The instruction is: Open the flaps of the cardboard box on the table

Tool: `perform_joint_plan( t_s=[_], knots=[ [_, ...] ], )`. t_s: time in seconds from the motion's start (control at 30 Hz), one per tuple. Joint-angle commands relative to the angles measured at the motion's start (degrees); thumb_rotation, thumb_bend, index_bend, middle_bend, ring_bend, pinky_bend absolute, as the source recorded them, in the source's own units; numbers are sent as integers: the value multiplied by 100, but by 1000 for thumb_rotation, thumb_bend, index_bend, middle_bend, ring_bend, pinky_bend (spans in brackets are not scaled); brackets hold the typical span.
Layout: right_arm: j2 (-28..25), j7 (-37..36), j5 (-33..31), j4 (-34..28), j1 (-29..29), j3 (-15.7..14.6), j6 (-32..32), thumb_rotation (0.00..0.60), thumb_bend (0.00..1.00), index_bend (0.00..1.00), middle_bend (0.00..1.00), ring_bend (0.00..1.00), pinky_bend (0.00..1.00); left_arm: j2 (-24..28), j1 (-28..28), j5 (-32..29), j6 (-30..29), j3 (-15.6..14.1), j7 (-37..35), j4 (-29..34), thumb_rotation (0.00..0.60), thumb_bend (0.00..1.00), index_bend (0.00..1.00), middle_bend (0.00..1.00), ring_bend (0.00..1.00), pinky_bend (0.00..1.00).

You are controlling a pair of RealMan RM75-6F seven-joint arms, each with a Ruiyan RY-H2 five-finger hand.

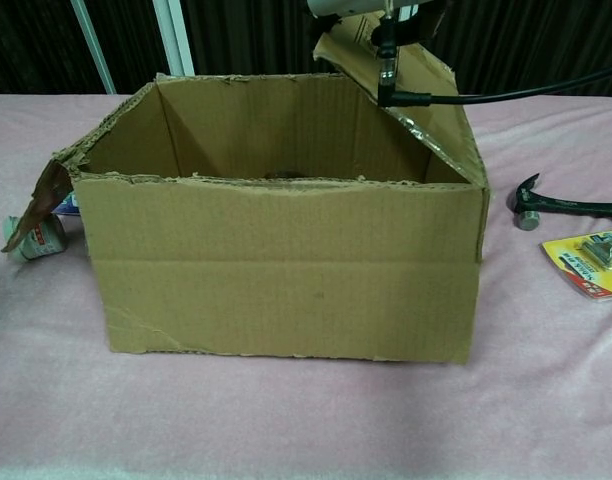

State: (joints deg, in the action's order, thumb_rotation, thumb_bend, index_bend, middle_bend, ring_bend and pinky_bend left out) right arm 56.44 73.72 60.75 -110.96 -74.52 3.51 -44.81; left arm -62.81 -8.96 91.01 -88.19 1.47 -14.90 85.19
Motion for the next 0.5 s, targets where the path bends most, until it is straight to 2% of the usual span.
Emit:
perform_joint_plan(
  t_s=[0.03, 0.17, 0.5],
  knots=[
    [-206, 261, -113, -171, 80, -141, -275, 600, 483, 371, 302, 139, 231, 3, 13, 28, -36, 2, 26, -3, 600, 224, 21, 58, 0, 40],
    [-329, 487, -174, -325, 167, -234, -544, 600, 436, 320, 263, 123, 229, -3, 24, 38, -55, 11, 53, -8, 600, 224, 21, 58, 0, 39],
    [-647, 540, 5, -356, 388, -390, -760, 600, 423, 305, 253, 117, 229, -3, 33, 55, -36, 11, 97, 8, 600, 224, 21, 58, 0, 38]
  ],
)
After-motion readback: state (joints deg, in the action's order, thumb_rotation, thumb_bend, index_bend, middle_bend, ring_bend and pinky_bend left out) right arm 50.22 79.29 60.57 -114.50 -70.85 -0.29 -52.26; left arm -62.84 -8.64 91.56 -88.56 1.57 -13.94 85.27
